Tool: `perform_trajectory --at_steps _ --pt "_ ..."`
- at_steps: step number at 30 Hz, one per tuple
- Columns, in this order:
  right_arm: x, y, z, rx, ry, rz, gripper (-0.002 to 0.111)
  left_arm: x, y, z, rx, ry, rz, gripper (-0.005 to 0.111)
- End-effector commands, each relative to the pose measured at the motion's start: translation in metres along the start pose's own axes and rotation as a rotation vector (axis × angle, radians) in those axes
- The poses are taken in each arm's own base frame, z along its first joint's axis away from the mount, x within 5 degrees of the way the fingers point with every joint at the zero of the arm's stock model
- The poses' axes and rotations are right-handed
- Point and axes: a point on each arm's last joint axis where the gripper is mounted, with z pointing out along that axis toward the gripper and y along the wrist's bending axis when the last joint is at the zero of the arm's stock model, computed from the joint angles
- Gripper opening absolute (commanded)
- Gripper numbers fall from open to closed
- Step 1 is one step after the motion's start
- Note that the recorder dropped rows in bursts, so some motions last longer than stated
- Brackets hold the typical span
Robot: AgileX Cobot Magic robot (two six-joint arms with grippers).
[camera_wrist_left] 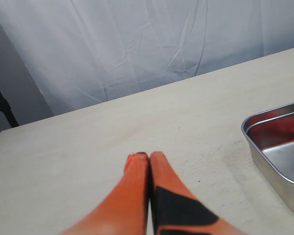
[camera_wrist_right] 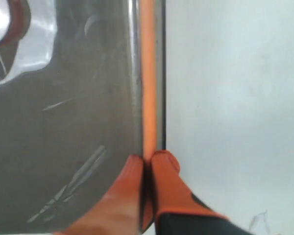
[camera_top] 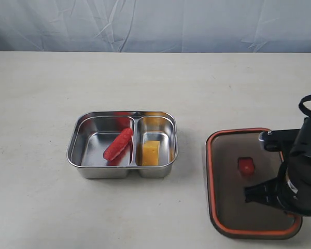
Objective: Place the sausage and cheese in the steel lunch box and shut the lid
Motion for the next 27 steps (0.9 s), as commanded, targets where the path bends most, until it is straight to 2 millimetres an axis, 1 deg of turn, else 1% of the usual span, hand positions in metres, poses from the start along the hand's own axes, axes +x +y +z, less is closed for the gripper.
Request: perform_trajectory --at_steps 1,5,8,11,15,20,23,24,25,27 --pt "-0.007 -0.012 -0.017 -0.009 -0.138 0.042 0.000 0.000 -0.001 0.000 0.007 -0.009 -0.012 0.000" --pt "-0.016 -0.020 -0.040 -0.055 -0.303 0.051 0.000 0.000 -0.001 0.000 0.007 -0.009 -0.012 0.000" --pt "-0.024 -0.022 -0.059 -0.129 -0.425 0.045 0.000 0.000 -0.001 0.000 0.007 -0.009 -0.012 0.000" --pt "-0.028 -0.022 -0.072 -0.199 -0.510 0.037 0.000 0.000 -0.001 0.000 0.006 -0.009 -0.008 0.000" --pt "-0.027 -0.024 -0.080 -0.243 -0.558 0.030 0.000 0.000 -0.001 0.000 0.006 -0.009 -0.008 0.000" --pt "-0.029 -0.020 -0.085 -0.286 -0.614 -0.031 0.000 0.000 0.000 0.000 0.005 -0.011 -0.004 0.000" --pt "-0.029 -0.019 -0.086 -0.299 -0.629 -0.052 0.000 -0.003 0.002 0.000 -0.021 -0.048 0.064 0.000" --pt "-0.029 -0.019 -0.086 -0.299 -0.630 -0.056 0.000 -0.006 0.002 0.000 -0.027 -0.075 0.052 0.000" --pt "-0.030 -0.019 -0.087 -0.301 -0.631 -0.056 0.000 -0.009 0.003 -0.001 -0.025 -0.107 -0.037 0.000" --pt "-0.030 -0.019 -0.087 -0.302 -0.634 -0.059 0.000 -0.016 0.005 -0.002 -0.024 -0.200 -0.302 0.000"
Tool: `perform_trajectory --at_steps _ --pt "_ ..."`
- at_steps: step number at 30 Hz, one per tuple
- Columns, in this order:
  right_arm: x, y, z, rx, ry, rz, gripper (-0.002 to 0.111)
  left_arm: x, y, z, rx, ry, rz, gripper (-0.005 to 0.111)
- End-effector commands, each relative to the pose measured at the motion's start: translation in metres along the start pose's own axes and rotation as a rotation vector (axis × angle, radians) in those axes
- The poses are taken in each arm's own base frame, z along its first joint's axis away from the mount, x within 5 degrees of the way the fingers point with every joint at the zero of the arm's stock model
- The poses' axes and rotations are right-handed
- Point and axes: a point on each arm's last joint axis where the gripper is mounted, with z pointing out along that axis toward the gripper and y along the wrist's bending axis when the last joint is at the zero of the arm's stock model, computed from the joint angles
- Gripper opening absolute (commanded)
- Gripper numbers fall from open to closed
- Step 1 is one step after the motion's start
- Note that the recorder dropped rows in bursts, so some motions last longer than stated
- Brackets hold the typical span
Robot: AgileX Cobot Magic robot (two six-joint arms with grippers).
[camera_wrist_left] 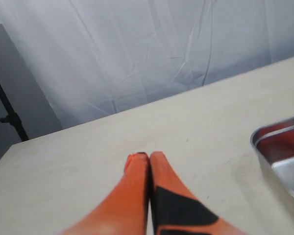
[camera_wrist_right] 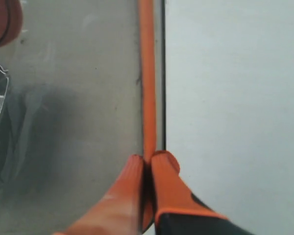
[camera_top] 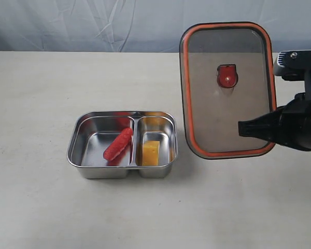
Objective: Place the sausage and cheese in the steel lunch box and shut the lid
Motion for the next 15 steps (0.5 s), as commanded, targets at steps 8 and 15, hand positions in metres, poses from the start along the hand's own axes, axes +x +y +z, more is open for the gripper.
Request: perform_trajectory --at_steps 8,15 --pt "-0.007 0.005 -0.003 -0.067 -0.064 -0.043 0.000 -0.016 0.011 -0.002 0.010 -0.238 -1.184 0.000" --pt "-0.012 0.014 -0.004 -0.163 -0.125 -0.089 0.000 -0.051 0.001 -0.010 0.168 -0.131 -1.019 0.000"
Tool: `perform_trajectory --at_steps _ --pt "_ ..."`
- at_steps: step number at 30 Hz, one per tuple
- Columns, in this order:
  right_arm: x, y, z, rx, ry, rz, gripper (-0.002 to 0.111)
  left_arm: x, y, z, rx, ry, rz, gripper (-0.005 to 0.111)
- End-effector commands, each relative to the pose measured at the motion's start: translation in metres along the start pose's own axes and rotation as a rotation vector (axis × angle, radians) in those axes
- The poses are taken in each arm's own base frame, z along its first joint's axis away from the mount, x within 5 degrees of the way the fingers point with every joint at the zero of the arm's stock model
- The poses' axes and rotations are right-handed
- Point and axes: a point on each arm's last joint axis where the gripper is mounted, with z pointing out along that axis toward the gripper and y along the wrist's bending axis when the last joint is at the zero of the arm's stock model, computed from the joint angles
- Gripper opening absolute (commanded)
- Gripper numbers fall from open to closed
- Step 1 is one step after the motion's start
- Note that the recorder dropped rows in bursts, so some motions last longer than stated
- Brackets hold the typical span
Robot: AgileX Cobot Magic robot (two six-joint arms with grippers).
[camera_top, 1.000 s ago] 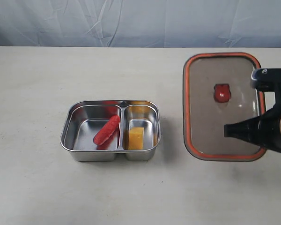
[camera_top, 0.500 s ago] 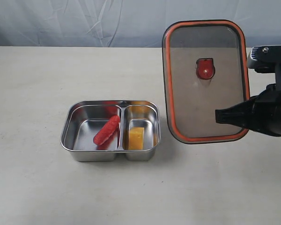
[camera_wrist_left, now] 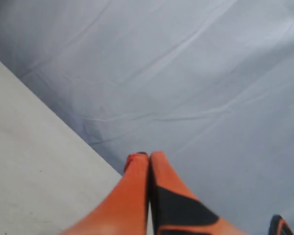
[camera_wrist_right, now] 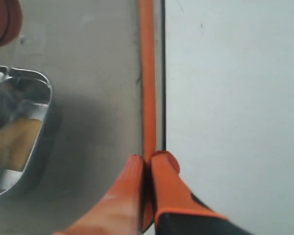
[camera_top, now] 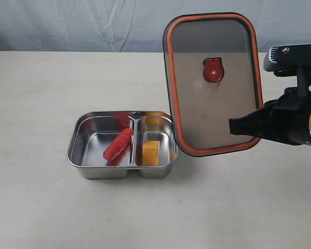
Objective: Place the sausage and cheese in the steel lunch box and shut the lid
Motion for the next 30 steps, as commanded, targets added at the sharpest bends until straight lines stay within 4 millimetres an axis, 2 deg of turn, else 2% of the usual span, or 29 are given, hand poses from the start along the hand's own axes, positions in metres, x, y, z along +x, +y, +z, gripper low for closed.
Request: perform_trajectory --at_steps 1,6,12,15,19,21,23,30 --pt "-0.007 0.007 -0.002 -0.081 -0.070 -0.042 0.000 -0.008 -0.033 0.001 0.069 0.149 0.151 0.000" --pt "-0.011 0.013 -0.004 -0.146 -0.119 -0.071 0.000 -0.008 -0.061 0.030 0.106 0.398 0.310 0.000" --pt "-0.015 0.018 -0.005 -0.200 -0.161 -0.091 0.000 0.011 -0.088 0.090 0.276 0.690 0.371 0.002" --pt "-0.017 0.021 -0.006 -0.228 -0.183 -0.097 0.000 0.021 -0.099 0.117 0.424 0.779 0.373 0.014" --pt "-0.016 0.026 -0.007 -0.258 -0.189 -0.101 0.000 0.031 -0.097 0.153 0.471 0.817 0.397 0.042" --pt "-0.015 0.032 -0.009 -0.288 -0.191 -0.110 0.000 0.037 -0.094 0.164 0.478 0.846 0.397 0.053" --pt "-0.013 0.038 -0.011 -0.319 -0.192 -0.118 0.000 0.041 -0.092 0.172 0.494 0.869 0.399 0.059" --pt "-0.009 0.040 -0.011 -0.304 -0.162 -0.133 0.000 0.047 -0.092 0.179 0.571 0.870 0.372 0.059"
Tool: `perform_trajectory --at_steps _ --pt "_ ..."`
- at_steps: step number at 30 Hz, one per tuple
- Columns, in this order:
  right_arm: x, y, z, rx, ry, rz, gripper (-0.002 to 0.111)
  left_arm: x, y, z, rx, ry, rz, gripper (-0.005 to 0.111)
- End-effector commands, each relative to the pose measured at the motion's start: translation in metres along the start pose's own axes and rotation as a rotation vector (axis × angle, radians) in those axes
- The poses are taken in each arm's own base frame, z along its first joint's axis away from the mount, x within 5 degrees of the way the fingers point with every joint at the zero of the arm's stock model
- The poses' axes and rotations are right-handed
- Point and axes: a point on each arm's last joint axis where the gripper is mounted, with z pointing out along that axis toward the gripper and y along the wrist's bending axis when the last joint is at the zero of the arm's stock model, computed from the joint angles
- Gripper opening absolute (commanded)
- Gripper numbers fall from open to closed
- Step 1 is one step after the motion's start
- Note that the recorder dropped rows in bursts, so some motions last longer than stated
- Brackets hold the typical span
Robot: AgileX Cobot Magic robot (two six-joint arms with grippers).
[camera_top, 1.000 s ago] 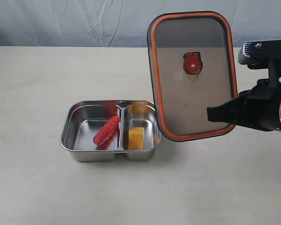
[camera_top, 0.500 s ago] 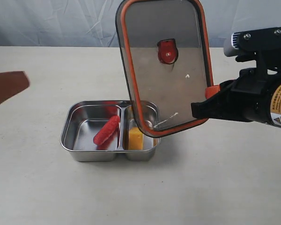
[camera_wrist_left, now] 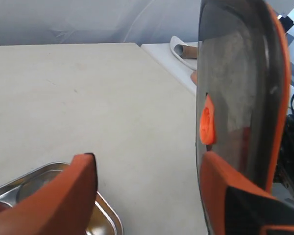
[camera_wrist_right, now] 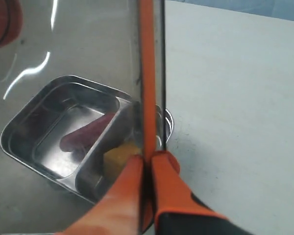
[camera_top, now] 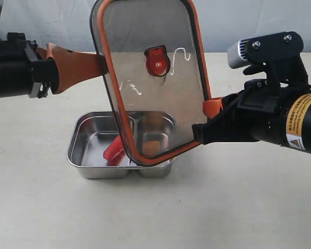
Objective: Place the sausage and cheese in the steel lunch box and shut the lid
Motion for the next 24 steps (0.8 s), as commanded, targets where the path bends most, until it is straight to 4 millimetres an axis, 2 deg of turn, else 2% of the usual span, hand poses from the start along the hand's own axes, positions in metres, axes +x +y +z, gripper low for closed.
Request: perform_trajectory --at_steps 1,9,18,22,24 --pt "0.000 -0.001 -0.001 0.023 0.014 -0.002 0.000 -0.004 -0.003 0.002 0.041 -0.025 0.022 0.059" --pt "-0.003 -0.004 -0.002 0.060 0.022 -0.034 0.000 -0.003 -0.004 0.002 0.051 -0.024 0.022 0.059" --pt "-0.031 -0.009 -0.010 0.142 -0.037 -0.133 0.000 -0.002 -0.007 0.002 0.075 -0.014 0.029 0.059" --pt "-0.036 -0.024 -0.010 0.193 -0.067 -0.074 0.000 -0.001 -0.011 0.001 0.122 0.001 0.038 0.059" --pt "-0.039 -0.023 -0.010 0.159 -0.098 -0.074 0.000 -0.001 -0.012 0.001 0.136 -0.003 0.034 0.059"
